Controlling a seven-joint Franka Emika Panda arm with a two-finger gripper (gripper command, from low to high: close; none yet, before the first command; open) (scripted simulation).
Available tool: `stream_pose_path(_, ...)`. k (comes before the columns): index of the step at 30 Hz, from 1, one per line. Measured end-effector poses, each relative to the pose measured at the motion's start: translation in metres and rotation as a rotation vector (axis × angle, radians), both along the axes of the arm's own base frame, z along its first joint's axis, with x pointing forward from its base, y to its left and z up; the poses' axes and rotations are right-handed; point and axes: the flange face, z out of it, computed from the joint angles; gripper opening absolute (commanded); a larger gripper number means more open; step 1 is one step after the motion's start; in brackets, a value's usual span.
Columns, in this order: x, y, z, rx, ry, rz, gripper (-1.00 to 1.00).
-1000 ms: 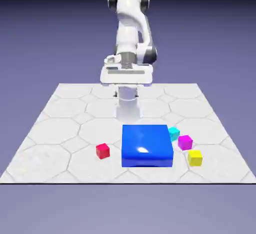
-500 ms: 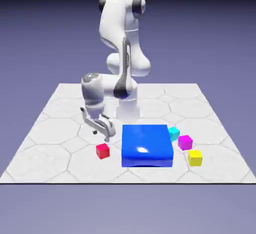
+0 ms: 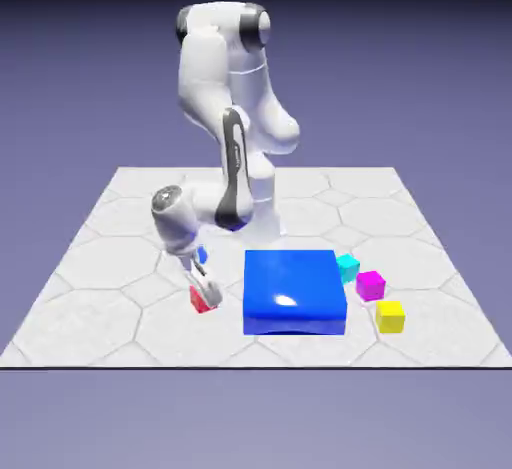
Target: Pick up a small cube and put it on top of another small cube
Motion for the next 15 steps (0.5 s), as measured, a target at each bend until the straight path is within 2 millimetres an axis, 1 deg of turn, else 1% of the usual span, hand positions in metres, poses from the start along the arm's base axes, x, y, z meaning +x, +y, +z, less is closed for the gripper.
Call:
stream_pose_path(1,0.002,0.006,0.006,0.013,0.008,0.027,-1.00)
stream_pose_path(2,0.009,0.017,0.004,0.032,0.013,0.082,-1.00)
stream_pose_path(3,0.016,0.023,0.005,0.039,0.007,0.122,-1.00)
stream_pose_path(7,0.061,0.054,0.033,0.061,-0.027,0.189,-1.00)
stream_pose_path(8,0.072,0.073,0.037,0.061,-0.023,0.208,-1.00)
stream_pose_path(10,0.091,0.119,0.042,0.056,-0.007,0.248,-1.00)
stream_pose_path(12,0.105,0.167,0.047,0.049,0.008,0.287,-1.00)
stream_pose_path(15,0.107,0.227,0.043,0.032,0.029,0.344,-1.00)
